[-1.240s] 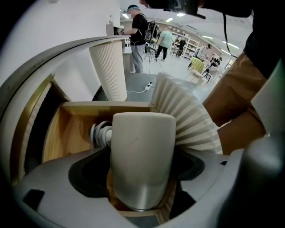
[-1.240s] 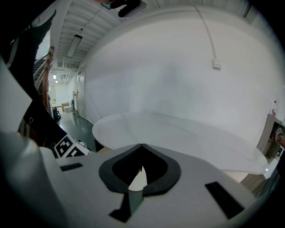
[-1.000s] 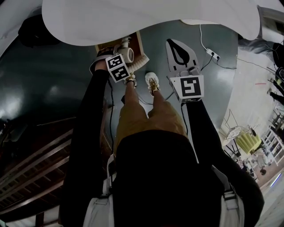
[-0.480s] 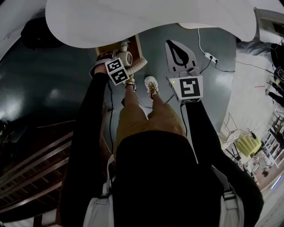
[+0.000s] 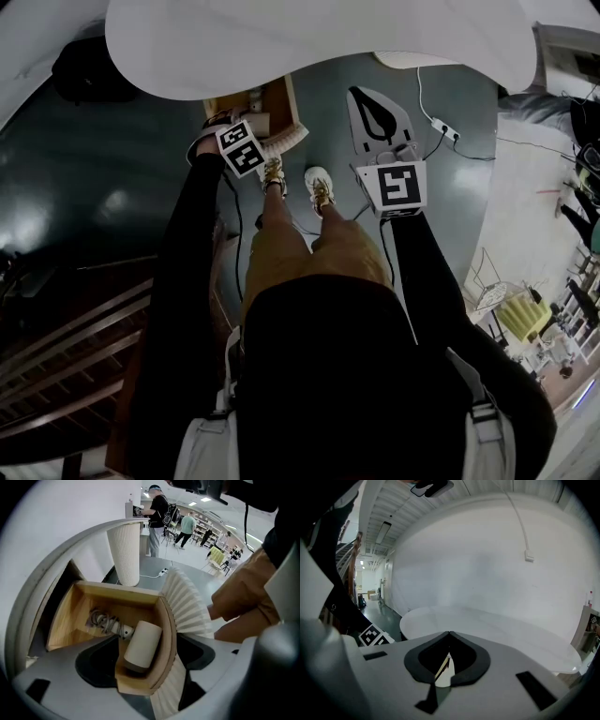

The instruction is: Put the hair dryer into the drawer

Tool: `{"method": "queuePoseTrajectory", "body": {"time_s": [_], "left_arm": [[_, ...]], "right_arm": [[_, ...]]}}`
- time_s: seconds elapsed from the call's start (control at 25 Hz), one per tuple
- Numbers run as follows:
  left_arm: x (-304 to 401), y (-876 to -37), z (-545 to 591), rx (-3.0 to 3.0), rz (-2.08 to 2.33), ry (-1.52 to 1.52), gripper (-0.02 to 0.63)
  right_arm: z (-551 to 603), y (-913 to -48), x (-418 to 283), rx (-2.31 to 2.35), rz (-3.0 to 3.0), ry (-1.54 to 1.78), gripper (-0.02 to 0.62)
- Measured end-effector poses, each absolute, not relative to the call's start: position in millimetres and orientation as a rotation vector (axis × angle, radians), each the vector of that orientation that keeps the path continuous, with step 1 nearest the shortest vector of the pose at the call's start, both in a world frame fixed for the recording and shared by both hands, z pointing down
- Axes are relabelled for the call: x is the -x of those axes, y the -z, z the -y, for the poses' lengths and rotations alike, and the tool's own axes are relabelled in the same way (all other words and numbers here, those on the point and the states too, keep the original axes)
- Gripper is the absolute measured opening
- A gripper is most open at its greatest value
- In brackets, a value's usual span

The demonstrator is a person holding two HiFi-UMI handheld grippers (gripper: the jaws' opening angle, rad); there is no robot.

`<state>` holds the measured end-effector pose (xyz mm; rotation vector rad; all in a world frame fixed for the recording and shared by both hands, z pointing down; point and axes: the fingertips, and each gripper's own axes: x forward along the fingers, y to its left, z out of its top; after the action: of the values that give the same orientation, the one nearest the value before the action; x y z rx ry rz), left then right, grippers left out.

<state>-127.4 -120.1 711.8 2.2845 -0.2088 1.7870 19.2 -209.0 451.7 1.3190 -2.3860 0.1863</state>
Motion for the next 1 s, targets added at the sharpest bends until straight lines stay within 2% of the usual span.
{"method": "queuePoseTrajectory", "body": {"time_s": [1.0], "left_arm": [[129.9, -663.8, 120.7, -2.286, 0.498, -1.728, 0.400]], "right_arm": [[173.5, -402.4, -18.2, -1.293, 2.468, -0.083, 0.025]]}}
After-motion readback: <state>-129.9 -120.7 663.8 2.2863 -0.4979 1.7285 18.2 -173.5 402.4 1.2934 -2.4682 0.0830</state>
